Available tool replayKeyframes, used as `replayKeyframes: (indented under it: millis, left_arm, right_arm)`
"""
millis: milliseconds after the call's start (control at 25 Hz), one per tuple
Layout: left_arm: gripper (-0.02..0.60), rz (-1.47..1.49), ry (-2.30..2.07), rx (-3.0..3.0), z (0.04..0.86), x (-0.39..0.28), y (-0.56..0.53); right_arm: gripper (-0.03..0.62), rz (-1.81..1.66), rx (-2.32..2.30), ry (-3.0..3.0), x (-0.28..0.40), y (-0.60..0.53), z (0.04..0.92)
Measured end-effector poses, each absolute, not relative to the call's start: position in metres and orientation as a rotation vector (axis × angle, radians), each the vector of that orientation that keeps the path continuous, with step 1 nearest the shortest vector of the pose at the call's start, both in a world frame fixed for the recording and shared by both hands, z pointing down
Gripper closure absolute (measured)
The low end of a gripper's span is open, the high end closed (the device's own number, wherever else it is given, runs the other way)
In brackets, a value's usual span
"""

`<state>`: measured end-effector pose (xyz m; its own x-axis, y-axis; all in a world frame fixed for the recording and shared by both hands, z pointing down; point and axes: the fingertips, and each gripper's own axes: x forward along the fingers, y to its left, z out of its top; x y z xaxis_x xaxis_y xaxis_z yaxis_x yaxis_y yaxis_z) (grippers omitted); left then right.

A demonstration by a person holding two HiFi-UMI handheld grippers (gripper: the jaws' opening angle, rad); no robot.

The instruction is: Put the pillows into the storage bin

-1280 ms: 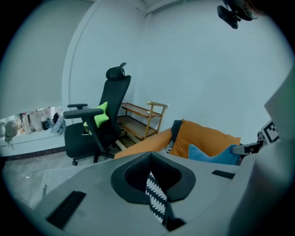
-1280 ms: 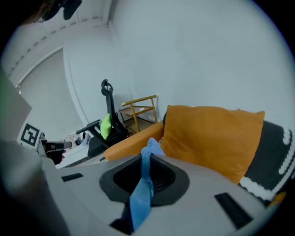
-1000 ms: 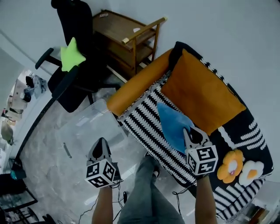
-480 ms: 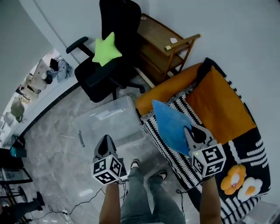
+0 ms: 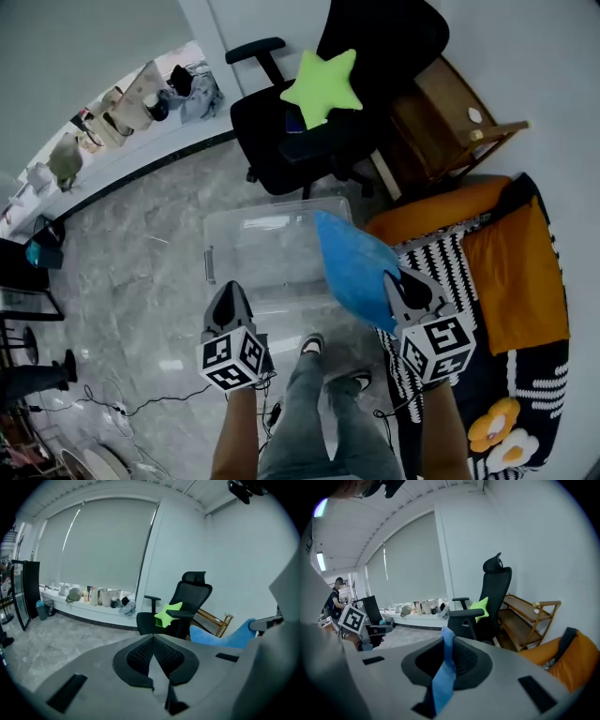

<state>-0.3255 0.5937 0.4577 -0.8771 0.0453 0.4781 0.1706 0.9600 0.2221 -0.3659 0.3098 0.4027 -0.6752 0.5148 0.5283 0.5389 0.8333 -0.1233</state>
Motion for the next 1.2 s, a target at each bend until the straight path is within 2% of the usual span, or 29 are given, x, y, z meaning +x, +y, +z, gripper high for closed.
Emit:
replayKeyframes:
  millis: [240,480,800,840,880,920,960,1200]
  left_arm:
    - [0.575,-0.295,-2.591,-0.205,0.497,-0.322,0.659]
    - [0.575,-0.298,-2.527,-0.232,0.574,-0.325,0.692]
    - [0.575,-0.403,-2.413,-0.287,0.645,-0.305,0.712]
    - [0.575,-0.4,-2.408,-0.292,0.648,-0.302,0.713]
    - [0.575,-0.395,-2.404,-0.297,0.651,-0.301,0.713]
    - [0.575,-0.39,-2.401,-0.3,0.654,-0.3,0.714]
    - [0.575,-0.386,-2.4,-0.303,0.656,-0.301,0.714]
    - [0.575,-0.358,-2.416,-0.268,0.654,-0.313,0.705]
  right_arm:
    - [0.554,0.009,-0.774,-2.412,-0.396,0.389,0.478]
    - [0.554,0.029,-0.803,-2.32,-0.424,0.448,0.584]
    - [0.551,0.091,-0.778,-2.23,-0.437,0.484,0.677]
    - [0.539,0.082,-0.754,-2.23,-0.436,0.483,0.687]
    - [0.507,0.066,-0.721,-2.235,-0.437,0.48,0.695]
    - [0.449,0.048,-0.692,-2.241,-0.439,0.476,0.702]
    - [0.427,0.037,-0.675,-2.241,-0.441,0.473,0.707]
    - [0.418,0.003,-0.683,-2.225,-0.438,0.461,0.704]
